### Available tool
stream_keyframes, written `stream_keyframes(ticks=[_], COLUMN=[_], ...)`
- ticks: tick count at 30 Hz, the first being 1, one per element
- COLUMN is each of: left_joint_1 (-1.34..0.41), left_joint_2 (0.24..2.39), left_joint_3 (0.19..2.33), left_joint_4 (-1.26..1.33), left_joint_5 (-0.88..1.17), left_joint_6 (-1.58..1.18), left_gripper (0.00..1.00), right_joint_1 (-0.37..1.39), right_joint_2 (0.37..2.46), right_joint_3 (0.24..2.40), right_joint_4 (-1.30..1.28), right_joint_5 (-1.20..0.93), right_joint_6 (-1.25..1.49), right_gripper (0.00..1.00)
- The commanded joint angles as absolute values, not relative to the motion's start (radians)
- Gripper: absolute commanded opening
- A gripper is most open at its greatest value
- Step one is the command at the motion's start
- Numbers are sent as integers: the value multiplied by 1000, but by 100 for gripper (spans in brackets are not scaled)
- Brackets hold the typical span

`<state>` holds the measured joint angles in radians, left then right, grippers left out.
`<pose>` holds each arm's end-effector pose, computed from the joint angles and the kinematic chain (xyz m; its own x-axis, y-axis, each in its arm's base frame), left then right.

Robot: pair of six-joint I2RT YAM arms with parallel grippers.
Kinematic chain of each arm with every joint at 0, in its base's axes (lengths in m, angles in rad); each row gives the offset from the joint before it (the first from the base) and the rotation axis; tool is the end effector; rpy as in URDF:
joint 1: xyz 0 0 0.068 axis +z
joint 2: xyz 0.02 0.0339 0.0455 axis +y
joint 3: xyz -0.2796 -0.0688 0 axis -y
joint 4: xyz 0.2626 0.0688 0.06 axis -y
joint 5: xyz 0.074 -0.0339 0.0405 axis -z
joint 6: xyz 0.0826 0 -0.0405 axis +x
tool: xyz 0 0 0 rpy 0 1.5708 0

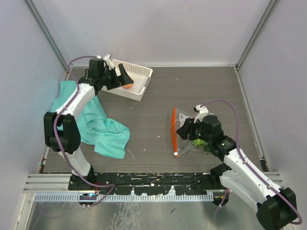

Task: Open the zip-top bag and remove the fake food
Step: Pick up the fake fruit from the zipper food storage bag.

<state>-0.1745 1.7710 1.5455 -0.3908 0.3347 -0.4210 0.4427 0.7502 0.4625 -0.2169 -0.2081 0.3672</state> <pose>0.4572 -0.1082 0.2994 -0.6944 -0.2695 -0.6672 0.1580 0.8475 -0.5068 0.1913 0.1096 0.2123 -0.6169 0.0963 -0.7812 -0.3869 0.8272 0.4075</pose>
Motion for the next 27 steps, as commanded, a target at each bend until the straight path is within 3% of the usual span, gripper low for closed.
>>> stream_keyframes(ticks=[1, 9, 15, 22, 27], left_joint_1=[-172, -172, -202, -330, -426], left_joint_2=[1693, 1670, 1737, 1855, 1862], left_joint_3=[1360, 1078, 900, 822, 753], left_joint_4=[-49, 439, 926, 1371, 1430], left_joint_5=[682, 959, 1052, 1022, 947], left_joint_6=[-594, -961, -1211, -1335, -1199], left_gripper=[93, 81, 75, 71, 69], right_joint_1=[441, 440, 440, 443, 459], right_joint_2=[764, 789, 803, 826, 856], right_joint_3=[519, 532, 512, 526, 573], right_joint_4=[-180, -170, -113, -86, -131], right_joint_5=[-230, -242, -294, -251, -141], right_joint_6=[340, 334, 344, 334, 316], right_gripper=[56, 58, 59, 59, 59])
